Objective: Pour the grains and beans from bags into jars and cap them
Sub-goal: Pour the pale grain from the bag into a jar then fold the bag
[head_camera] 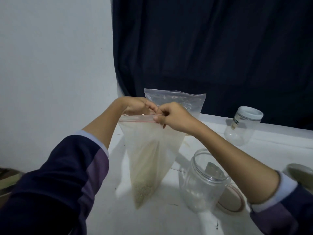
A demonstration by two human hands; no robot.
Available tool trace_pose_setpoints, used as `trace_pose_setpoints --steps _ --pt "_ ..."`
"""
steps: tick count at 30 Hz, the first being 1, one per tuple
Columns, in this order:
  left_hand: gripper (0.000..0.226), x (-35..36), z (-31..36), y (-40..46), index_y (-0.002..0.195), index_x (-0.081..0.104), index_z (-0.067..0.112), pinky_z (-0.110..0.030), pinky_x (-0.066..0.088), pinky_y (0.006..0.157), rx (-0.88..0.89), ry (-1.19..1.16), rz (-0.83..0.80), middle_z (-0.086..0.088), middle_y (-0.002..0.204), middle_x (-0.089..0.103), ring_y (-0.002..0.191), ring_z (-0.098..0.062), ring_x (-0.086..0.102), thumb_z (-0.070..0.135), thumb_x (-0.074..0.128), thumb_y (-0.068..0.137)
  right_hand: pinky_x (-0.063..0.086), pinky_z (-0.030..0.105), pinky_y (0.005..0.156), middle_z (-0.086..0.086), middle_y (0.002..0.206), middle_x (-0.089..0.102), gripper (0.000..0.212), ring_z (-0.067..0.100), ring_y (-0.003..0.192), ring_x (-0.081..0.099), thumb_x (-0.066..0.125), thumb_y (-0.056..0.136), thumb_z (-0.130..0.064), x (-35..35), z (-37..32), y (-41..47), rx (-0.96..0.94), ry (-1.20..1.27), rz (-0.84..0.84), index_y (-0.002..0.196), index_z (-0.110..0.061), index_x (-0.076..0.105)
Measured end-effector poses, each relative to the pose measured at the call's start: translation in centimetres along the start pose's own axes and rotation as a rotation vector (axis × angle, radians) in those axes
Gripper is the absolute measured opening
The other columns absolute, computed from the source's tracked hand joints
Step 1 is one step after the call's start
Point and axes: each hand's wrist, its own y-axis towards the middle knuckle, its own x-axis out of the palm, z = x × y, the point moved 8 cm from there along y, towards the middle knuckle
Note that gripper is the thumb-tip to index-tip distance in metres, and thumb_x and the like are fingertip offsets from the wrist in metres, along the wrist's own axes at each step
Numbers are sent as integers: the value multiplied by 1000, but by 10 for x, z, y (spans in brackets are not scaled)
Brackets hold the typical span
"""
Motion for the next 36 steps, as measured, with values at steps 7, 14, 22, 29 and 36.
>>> trace_pose_setpoints --steps 7,14,22,29,36 --pt "27 -17 -30 -23 108 67 2 -27 54 70 -114 -45 205 -7 95 67 79 -16 62 -1 43 96 53 41 80 7 63 60 25 15 62 58 62 90 -7 -21 -13 8 -61 141 114 66 -4 60" --pt "44 -27 -47 -56 102 62 7 -29 44 92 -105 -145 244 2 108 63 107 -12 57 -24 37 84 42 21 70 0 67 57 26 8 66 49 56 93 -6 -46 -19 12 -111 176 131 68 -12 60" --pt "15 -36 -60 -66 79 57 7 -32 51 81 17 -347 705 -10 86 63 80 -22 60 -5 58 87 43 28 70 2 68 55 24 18 71 49 55 94 -8 -73 -3 20 -101 188 200 70 -8 60" --pt "21 -67 -39 -85 77 61 12 -22 49 67 224 -656 1069 2 69 64 64 -8 58 0 54 92 51 30 79 4 68 60 21 15 73 57 58 91 -5 -119 22 8 -71 230 404 74 5 64" --pt "22 -67 -20 -103 70 63 15 -23 51 69 286 -620 1140 7 59 63 61 -10 59 1 63 87 49 29 73 8 64 59 21 15 67 55 59 81 3 -117 46 7 6 172 350 60 -1 62"
